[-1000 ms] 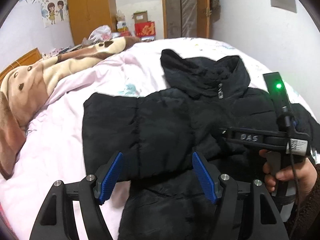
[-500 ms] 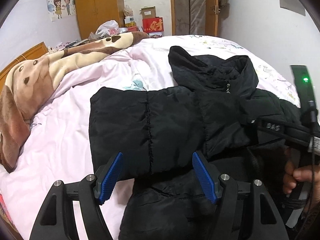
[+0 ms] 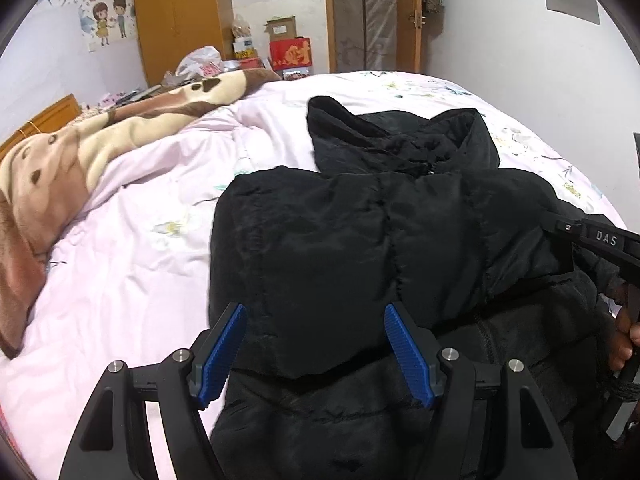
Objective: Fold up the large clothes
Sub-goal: 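Lift the sleeve with the right tool and fold it across the jacket body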
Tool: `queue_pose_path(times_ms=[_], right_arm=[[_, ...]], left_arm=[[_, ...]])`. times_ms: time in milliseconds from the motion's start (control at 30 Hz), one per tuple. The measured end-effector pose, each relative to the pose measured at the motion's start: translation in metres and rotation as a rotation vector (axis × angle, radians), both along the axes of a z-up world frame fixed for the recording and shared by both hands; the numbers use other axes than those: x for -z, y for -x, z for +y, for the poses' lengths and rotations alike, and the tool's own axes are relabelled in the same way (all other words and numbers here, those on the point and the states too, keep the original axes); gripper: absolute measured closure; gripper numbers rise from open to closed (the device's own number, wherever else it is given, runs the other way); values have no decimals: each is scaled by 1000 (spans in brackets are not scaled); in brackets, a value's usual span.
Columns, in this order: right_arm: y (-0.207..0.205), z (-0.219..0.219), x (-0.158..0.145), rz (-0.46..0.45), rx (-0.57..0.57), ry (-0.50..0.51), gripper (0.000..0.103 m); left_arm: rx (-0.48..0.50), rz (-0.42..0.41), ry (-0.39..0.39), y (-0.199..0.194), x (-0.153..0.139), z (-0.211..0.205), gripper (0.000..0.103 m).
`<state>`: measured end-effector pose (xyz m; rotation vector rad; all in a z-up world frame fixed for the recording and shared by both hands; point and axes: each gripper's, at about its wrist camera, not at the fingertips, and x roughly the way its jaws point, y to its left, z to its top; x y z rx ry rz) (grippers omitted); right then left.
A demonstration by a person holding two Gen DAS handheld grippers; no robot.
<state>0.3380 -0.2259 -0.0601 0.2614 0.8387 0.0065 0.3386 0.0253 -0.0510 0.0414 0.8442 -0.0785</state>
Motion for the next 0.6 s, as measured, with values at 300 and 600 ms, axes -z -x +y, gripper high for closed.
queue_pose_path(times_ms=[300,600], right_arm=[[-12,-15,28,66,37,82,96],[-12,-25,43,105,61,122,96]], left_arm=[[-48,36,-69,-51,42,1,32],[-61,73,-82,-69,71,4,19]])
